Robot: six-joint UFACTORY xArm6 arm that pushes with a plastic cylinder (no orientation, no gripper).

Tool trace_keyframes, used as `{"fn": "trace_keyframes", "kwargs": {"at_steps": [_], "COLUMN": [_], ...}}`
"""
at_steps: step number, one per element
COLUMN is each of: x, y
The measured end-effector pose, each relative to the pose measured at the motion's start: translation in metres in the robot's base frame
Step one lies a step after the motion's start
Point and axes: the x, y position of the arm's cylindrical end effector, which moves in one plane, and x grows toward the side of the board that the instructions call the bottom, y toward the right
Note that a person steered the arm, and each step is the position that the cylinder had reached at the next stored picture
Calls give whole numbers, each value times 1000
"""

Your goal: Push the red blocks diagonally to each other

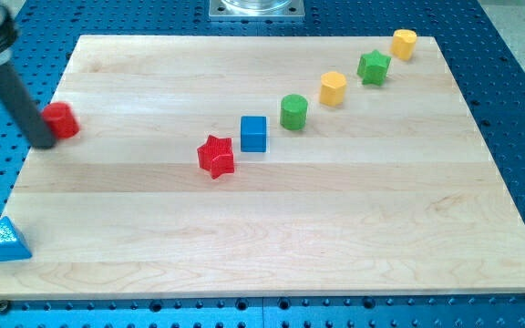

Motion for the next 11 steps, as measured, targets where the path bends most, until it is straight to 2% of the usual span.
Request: {"fn": "trace_keyframes", "kwargs": {"at_steps": [1,2,3,4,5,6,7,9,10,11], "x": [-44,-59,-66,-122,-106,-33,-28,41,0,33], "y": [85,103,89,60,32,88,88,114,114,122]}}
